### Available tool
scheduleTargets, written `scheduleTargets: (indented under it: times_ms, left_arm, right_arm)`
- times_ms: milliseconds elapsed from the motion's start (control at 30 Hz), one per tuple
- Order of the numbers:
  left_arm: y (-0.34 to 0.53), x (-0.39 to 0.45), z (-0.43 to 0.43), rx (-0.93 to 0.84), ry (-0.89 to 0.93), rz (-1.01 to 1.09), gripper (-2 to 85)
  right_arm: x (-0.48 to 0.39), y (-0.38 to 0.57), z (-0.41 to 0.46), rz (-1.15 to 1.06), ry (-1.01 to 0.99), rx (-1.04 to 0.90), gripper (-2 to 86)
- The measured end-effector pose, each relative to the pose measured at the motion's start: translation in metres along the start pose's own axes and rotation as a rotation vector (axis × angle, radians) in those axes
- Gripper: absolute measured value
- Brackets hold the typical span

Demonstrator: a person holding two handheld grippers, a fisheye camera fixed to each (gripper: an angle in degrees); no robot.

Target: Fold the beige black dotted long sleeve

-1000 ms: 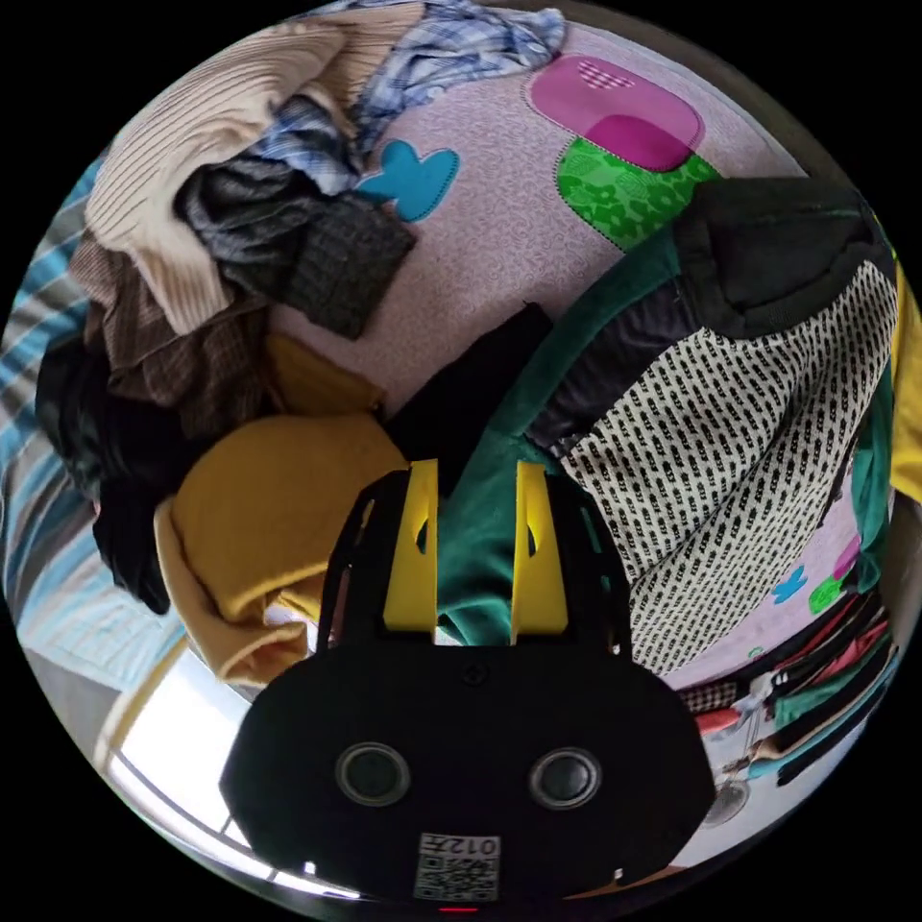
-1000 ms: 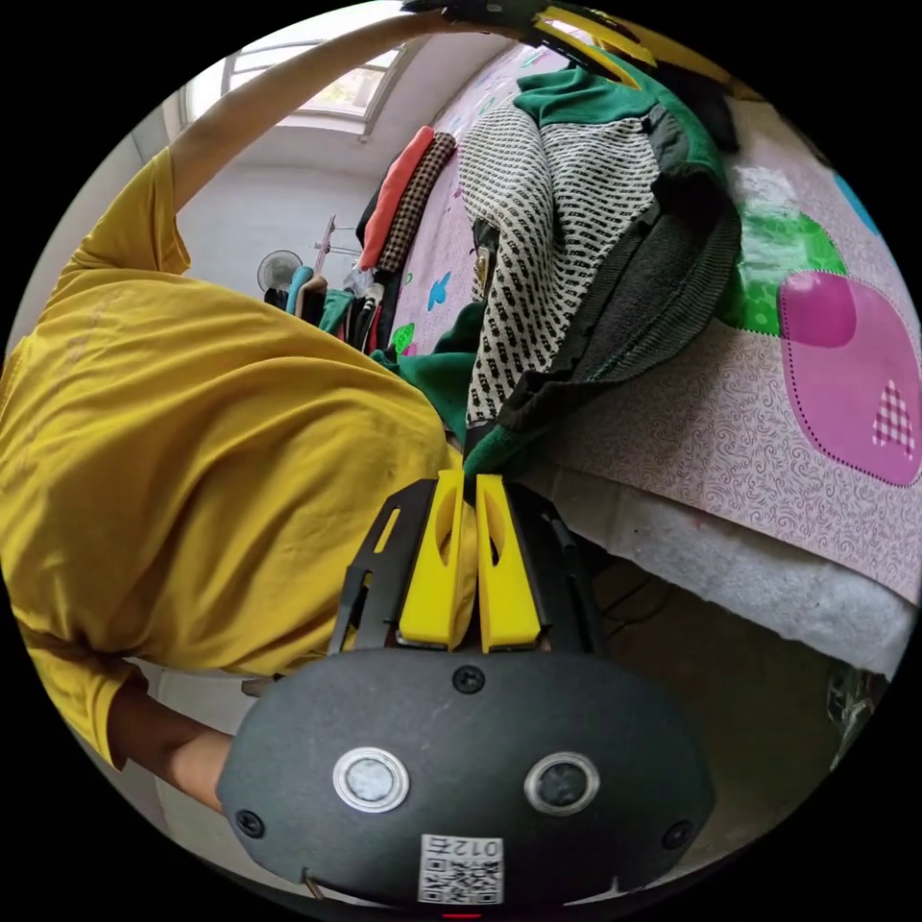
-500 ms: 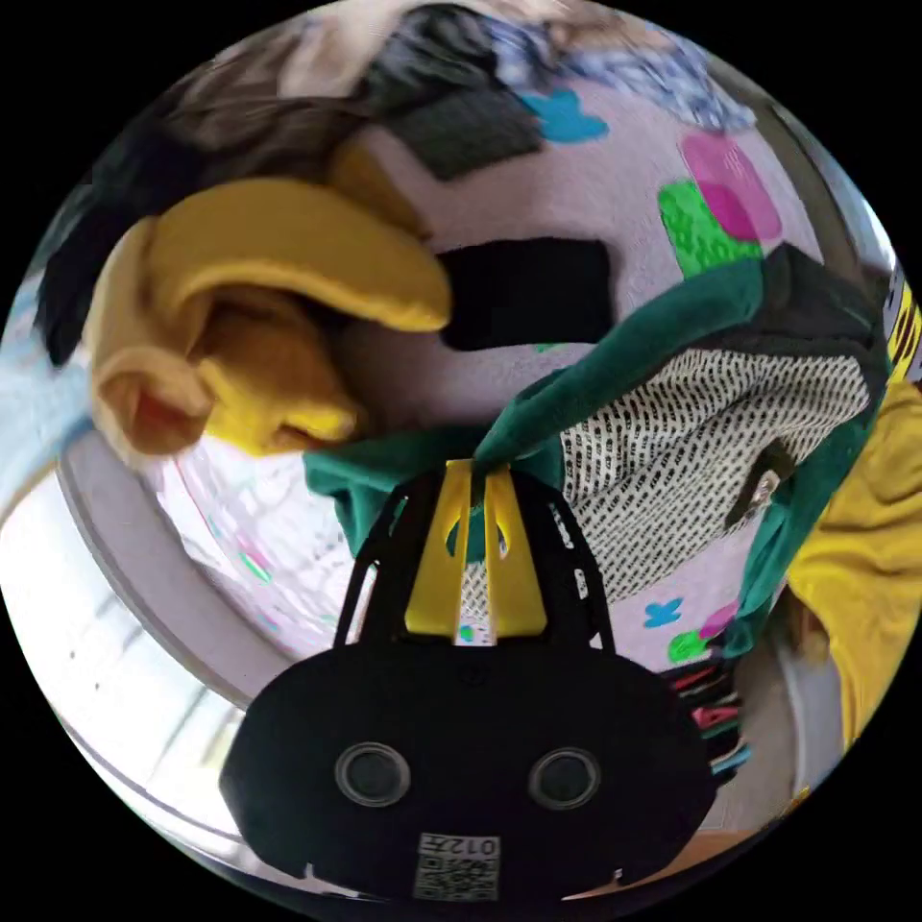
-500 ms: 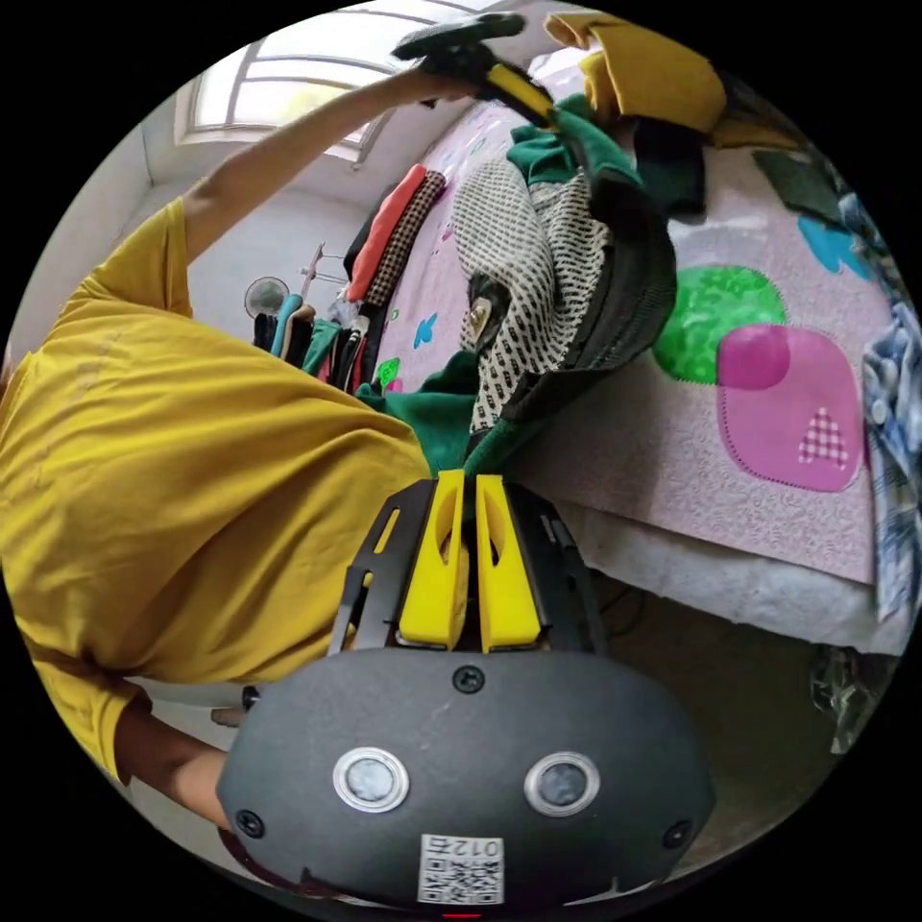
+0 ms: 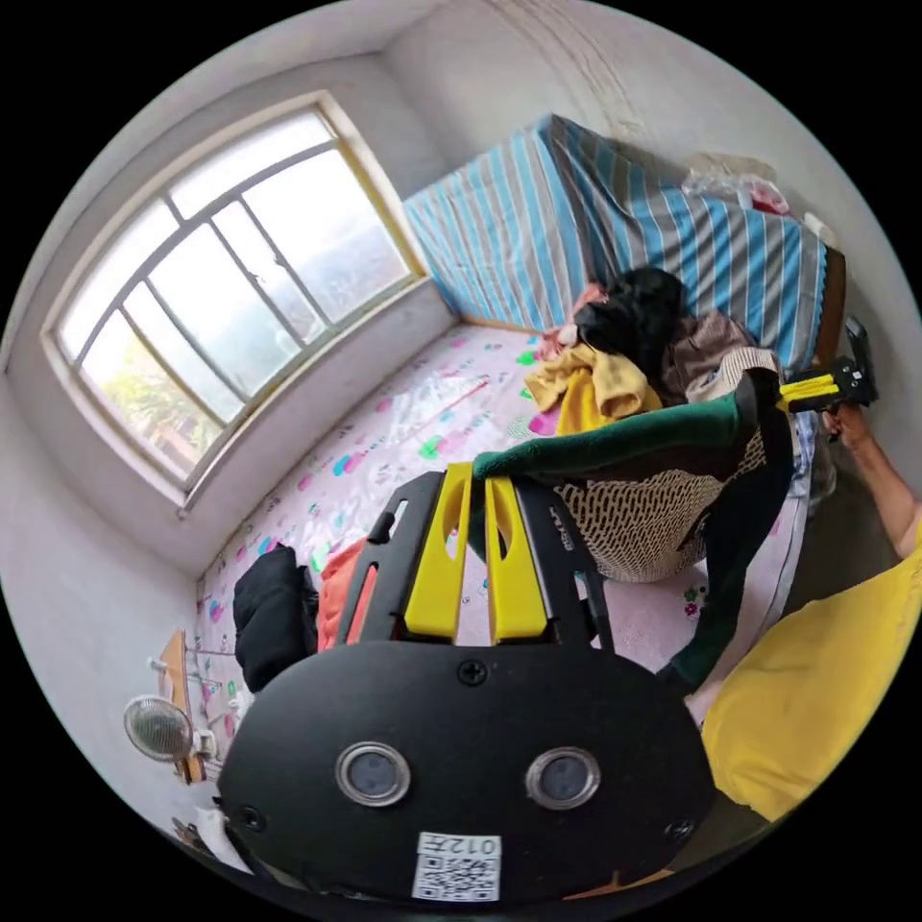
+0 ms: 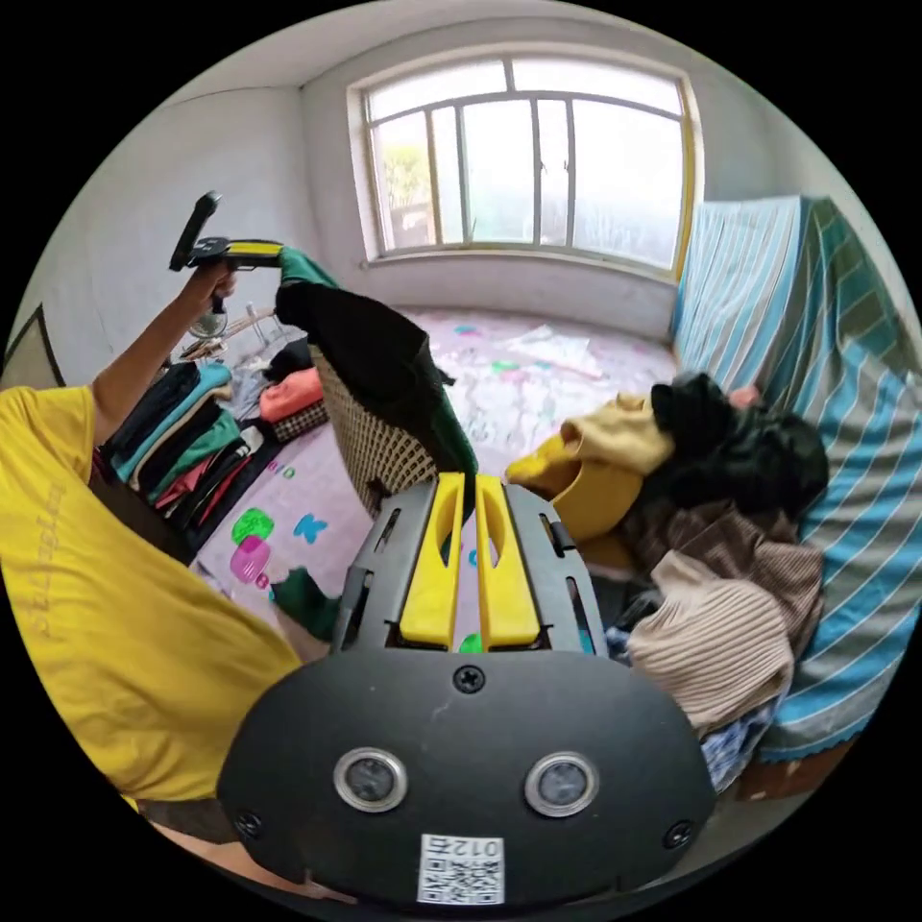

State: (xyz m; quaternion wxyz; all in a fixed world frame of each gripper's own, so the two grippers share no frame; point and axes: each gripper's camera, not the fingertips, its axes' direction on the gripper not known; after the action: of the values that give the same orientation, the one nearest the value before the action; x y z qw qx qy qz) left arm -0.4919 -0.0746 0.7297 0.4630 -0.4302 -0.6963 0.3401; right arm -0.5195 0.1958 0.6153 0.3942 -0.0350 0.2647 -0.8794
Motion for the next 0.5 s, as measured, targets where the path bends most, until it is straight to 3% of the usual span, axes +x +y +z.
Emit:
scheduleTargets:
  times_ms: [200, 500]
  left_arm:
    - [0.062, -0.053, -0.122, 0.059, -0.157, -0.098, -0.1]
    - [0.135, -0.065, -0.236, 0.133, -0.259, -0.105, 0.0]
  right_arm:
    - [-0.07, -0.09, -0.084, -0.142, 0.174, 0.218, 2.2]
    - [-0.148, -0.117, -0.151, -0.227, 0.278, 0.38, 1.5]
